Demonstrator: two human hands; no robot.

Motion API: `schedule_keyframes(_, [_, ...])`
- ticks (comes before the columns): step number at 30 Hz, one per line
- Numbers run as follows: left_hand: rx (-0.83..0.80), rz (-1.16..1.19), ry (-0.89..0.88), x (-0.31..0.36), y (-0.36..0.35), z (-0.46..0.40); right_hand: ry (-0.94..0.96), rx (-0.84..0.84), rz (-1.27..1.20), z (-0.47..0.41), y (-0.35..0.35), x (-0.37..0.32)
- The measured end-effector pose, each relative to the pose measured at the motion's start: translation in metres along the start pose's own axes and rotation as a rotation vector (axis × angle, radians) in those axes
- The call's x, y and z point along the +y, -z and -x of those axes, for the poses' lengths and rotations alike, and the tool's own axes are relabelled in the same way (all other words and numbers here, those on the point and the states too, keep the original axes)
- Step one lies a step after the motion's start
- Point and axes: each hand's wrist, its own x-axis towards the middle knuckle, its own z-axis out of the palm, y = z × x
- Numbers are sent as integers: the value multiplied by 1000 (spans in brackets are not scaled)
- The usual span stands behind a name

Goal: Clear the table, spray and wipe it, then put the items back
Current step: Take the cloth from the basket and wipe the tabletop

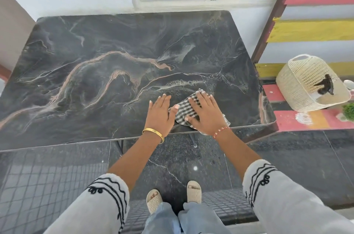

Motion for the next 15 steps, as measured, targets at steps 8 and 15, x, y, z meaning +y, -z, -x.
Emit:
schedule_keyframes(8, [5,59,25,2,-13,-6,-22,17,-46,3,-15,0])
schedule_keyframes(15, [20,55,-14,-48,18,7,-362,102,-108,5,-24,-82])
